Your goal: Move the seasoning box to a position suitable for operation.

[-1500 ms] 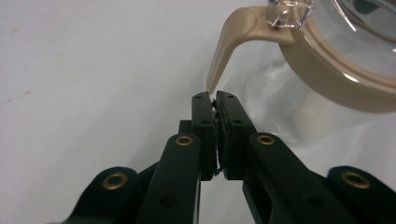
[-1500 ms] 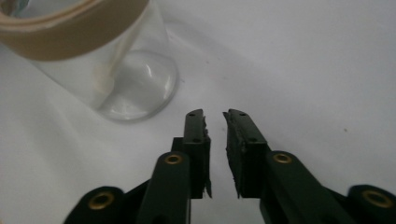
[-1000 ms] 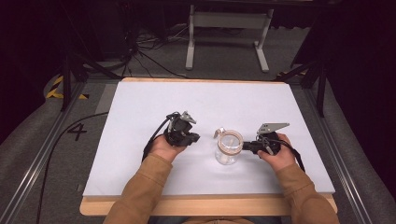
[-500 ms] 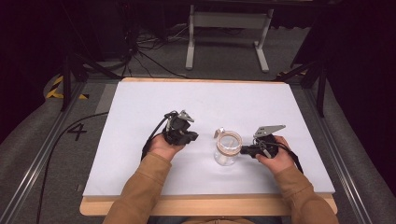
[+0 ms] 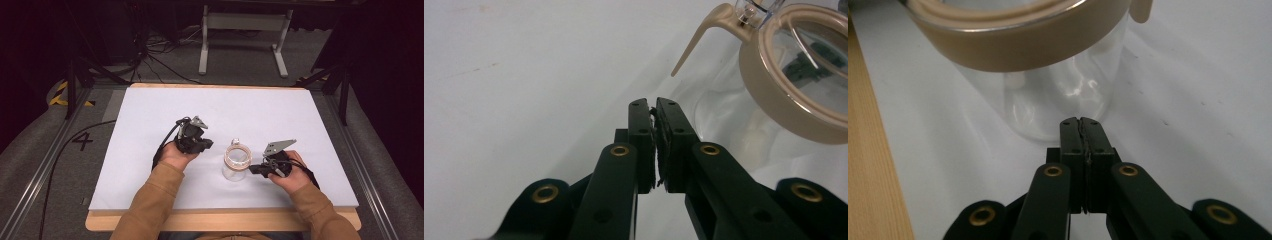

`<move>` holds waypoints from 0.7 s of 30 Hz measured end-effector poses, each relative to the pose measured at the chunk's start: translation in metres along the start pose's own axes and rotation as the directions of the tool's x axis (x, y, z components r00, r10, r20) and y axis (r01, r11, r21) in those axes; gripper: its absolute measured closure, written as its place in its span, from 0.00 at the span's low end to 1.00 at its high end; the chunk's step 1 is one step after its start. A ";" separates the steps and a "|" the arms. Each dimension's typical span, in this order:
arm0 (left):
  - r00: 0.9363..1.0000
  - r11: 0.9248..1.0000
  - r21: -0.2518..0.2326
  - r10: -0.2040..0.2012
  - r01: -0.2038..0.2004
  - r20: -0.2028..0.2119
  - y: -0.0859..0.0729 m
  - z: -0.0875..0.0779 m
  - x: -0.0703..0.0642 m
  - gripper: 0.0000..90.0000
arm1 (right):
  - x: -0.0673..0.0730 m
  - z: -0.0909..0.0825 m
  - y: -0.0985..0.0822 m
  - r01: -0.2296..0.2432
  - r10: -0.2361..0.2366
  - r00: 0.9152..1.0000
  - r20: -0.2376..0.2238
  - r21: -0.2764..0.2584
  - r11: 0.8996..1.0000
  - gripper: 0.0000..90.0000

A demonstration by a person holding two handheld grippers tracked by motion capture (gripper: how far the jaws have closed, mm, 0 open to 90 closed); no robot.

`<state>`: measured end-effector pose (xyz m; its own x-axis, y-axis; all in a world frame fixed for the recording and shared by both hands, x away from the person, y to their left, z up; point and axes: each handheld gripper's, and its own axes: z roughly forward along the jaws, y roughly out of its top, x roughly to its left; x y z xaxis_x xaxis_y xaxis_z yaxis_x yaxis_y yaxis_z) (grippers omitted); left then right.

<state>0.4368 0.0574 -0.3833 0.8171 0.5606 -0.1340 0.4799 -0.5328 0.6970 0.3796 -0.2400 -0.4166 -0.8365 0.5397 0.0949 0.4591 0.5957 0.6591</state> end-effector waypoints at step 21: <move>0.996 0.986 -0.160 0.052 -0.039 0.076 0.020 -0.021 -0.009 0.96 | -0.002 -0.017 -0.009 -0.040 0.042 0.999 0.029 -0.065 0.997 0.99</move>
<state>0.4329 0.0547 -0.3535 0.8627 0.4825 -0.1513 0.3904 -0.4456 0.8056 0.3722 -0.2567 -0.4099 -0.8077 0.5809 0.1008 0.4716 0.5340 0.7018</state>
